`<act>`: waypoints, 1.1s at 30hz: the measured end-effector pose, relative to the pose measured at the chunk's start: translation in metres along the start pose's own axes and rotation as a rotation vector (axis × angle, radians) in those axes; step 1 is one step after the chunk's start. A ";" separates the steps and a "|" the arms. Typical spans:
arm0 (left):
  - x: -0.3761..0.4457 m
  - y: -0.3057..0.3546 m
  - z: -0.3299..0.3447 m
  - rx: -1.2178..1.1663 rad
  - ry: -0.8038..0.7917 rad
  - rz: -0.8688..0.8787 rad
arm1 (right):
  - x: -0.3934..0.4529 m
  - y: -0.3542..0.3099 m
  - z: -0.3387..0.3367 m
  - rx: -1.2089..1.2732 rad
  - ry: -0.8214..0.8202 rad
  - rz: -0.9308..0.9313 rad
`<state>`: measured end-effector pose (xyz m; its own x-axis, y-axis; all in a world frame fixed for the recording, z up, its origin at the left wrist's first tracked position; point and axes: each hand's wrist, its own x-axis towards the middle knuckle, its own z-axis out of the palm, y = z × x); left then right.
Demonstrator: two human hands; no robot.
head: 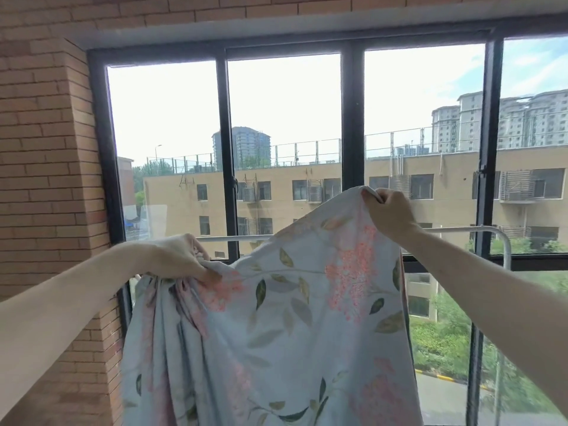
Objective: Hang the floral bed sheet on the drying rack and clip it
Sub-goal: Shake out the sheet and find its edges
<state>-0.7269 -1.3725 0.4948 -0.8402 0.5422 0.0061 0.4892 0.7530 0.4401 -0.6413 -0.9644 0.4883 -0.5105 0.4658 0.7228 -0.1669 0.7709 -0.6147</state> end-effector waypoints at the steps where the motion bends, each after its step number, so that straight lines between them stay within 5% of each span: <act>1: 0.002 -0.003 -0.002 -0.013 0.007 0.036 | -0.001 0.003 0.000 0.005 -0.001 0.008; 8: 0.015 -0.018 -0.001 -0.424 0.127 0.000 | -0.035 0.031 0.007 0.084 -0.027 0.096; 15: 0.028 -0.022 0.004 -0.292 0.325 -0.029 | -0.071 0.075 0.025 -0.082 -0.469 0.273; 20: 0.025 -0.016 0.003 -0.214 0.369 0.014 | -0.017 -0.007 -0.006 0.163 0.061 -0.029; 22: 0.024 -0.015 0.003 -0.174 0.432 0.033 | -0.003 -0.037 -0.006 0.013 -0.078 -0.209; 26: 0.013 -0.015 -0.007 -0.241 0.491 0.048 | 0.017 -0.040 -0.027 -0.117 -0.025 -0.314; 28: 0.006 -0.017 -0.011 -0.215 0.426 0.065 | 0.010 -0.035 -0.024 -0.113 -0.168 -0.290; 33: -0.005 0.000 -0.004 -0.091 0.339 0.138 | -0.002 -0.019 -0.008 -0.080 -0.195 -0.086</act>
<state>-0.7232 -1.3767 0.4981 -0.8052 0.4707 0.3608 0.5931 0.6370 0.4925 -0.6300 -0.9767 0.5013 -0.6522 0.3101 0.6917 -0.1531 0.8398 -0.5208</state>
